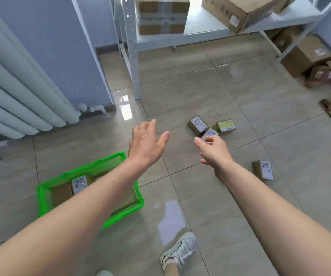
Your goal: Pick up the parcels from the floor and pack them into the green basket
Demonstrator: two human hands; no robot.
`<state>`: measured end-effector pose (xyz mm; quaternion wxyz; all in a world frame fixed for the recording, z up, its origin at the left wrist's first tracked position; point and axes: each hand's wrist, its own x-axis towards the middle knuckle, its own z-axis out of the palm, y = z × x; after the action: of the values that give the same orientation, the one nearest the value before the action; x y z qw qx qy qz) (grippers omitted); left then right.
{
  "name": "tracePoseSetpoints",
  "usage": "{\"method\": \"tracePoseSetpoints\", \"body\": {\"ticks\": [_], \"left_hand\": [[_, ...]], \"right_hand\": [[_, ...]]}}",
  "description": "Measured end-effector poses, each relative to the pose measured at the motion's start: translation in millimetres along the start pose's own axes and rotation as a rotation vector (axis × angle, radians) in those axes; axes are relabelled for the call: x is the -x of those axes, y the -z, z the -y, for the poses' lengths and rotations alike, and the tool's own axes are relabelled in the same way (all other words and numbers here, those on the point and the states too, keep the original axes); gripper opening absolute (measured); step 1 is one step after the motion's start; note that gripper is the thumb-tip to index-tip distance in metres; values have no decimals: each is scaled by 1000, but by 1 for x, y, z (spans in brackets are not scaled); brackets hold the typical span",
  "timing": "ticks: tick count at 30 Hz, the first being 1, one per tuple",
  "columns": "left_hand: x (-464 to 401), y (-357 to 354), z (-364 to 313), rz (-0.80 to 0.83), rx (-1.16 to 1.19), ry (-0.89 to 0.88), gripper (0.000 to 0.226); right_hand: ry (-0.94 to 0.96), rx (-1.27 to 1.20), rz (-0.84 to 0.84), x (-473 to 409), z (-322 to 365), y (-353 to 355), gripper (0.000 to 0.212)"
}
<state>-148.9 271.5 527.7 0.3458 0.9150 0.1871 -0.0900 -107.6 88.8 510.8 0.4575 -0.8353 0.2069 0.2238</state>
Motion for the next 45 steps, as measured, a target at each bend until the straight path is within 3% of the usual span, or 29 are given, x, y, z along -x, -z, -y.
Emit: {"method": "tracePoseSetpoints", "body": {"ticks": [10,24,33,45], "left_hand": [[-67,-91,-113,-28,38,40,53],[-234,-148,-162,21,54,138,55],[-332,-250,-140,91,83,182,58],[-458,-470,-16,177,109,303,76]], "right_hand": [[-26,5,1,-115,-18,118,58],[-50,84,17,-289,18,149,56],[-9,211,83,-413,-18,129,55],[66,506,197,-606,-165,30,67]]}}
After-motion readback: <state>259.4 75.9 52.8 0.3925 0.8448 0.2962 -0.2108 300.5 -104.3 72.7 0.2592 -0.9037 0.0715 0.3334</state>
